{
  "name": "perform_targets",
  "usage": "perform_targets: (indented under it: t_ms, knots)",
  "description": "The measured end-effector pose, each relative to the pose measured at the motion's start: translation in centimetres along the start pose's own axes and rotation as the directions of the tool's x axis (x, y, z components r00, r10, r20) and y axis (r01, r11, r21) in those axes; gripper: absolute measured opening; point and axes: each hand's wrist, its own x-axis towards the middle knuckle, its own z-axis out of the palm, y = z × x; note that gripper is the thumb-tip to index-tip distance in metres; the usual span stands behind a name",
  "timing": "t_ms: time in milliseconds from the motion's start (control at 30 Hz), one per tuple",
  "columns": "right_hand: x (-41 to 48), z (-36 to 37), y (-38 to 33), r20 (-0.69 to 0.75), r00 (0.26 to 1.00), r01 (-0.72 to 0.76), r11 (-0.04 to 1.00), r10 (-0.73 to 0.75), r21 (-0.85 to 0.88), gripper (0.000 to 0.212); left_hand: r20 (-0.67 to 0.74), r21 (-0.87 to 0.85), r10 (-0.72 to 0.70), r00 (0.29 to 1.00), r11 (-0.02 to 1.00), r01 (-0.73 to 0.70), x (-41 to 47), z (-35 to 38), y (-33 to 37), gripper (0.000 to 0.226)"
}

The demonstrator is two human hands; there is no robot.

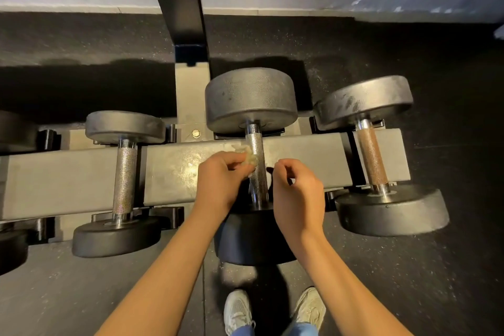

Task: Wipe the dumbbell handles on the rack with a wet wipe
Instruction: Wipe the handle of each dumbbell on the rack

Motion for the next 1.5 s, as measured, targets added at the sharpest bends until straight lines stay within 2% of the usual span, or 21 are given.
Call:
perform_targets:
  t_ms: [67,233,333,433,633,733,800,933,1067,1133,1267,1333,1367,1433,1500]
  knots:
    - [0.0,-0.1,-0.1,0.0,0.999,-0.032,0.999,0.032,0.018,0.023,0.012,-0.028,-0.014,1.0,1.0,0.014,1.0,0.1,0.3,0.02]
    - [0.0,0.0,0.0,-0.004,0.997,-0.075,0.995,0.076,0.071,0.025,-0.058,-0.003,0.013,0.998,1.0,-0.014,2.6,0.6,1.8,0.015]
    - [-0.1,0.0,0.3,-0.004,0.999,-0.049,0.996,0.049,0.08,0.027,0.024,0.093,0.025,0.999,0.995,-0.027,0.7,0.4,1.0,0.01]
    - [-0.2,-0.1,0.4,-0.004,1.0,-0.019,0.997,0.02,0.074,0.028,0.104,0.106,0.013,0.995,0.994,-0.024,-0.9,0.2,0.8,0.012]
    - [-0.1,0.3,0.8,-0.044,0.998,0.039,0.999,-0.038,0.024,0.021,-0.087,0.097,0.068,0.994,0.993,-0.06,2.0,0.7,3.0,0.013]
    - [-0.3,0.6,1.2,-0.092,0.985,0.143,0.989,-0.146,-0.035,0.037,-0.108,0.182,0.094,0.99,0.981,-0.073,1.8,1.3,2.4,0.017]
    - [-0.4,0.6,1.2,-0.118,0.972,0.198,0.979,-0.203,-0.052,0.051,-0.066,0.178,0.029,0.997,0.984,-0.017,0.7,1.1,1.8,0.011]
    - [-0.4,0.5,0.9,-0.07,0.976,0.203,0.978,-0.206,-0.056,0.05,0.027,0.134,-0.038,0.999,0.99,0.034,-0.8,0.3,1.4,0.006]
    - [-0.5,-0.1,0.1,0.045,0.976,0.211,0.977,-0.211,0.009,0.028,-0.061,0.01,-0.09,0.994,0.996,0.091,0.8,0.6,1.4,0.014]
    - [-0.5,-0.6,-0.4,0.131,0.975,0.173,0.984,-0.177,0.04,0.021,-0.086,0.035,-0.084,0.993,0.996,0.088,1.2,1.1,1.1,0.009]
    - [-0.4,-1.0,-0.5,0.181,0.967,0.176,0.984,-0.181,0.039,0.023,0.002,0.2,-0.055,0.999,0.978,0.053,-0.3,0.9,0.6,0.011]
    - [-0.5,-0.6,-0.2,0.161,0.961,0.221,0.975,-0.223,0.032,0.02,0.065,0.224,-0.082,0.995,0.972,0.065,-1.3,0.5,0.1,0.018]
    - [-0.5,-0.4,-0.1,0.146,0.958,0.248,0.969,-0.247,0.016,0.024,0.08,0.211,-0.09,0.993,0.975,0.071,-1.6,0.1,-0.1,0.014]
    - [-0.4,-0.1,0.2,0.133,0.951,0.284,0.958,-0.278,-0.028,0.035,0.045,0.152,-0.065,0.997,0.987,0.057,-1.9,-0.9,-0.2,0.004]
    - [-0.3,0.0,0.3,0.144,0.942,0.317,0.944,-0.302,-0.091,0.038,-0.043,0.091,-0.046,0.998,0.995,0.049,-2.0,-2.6,-0.4,0.007]
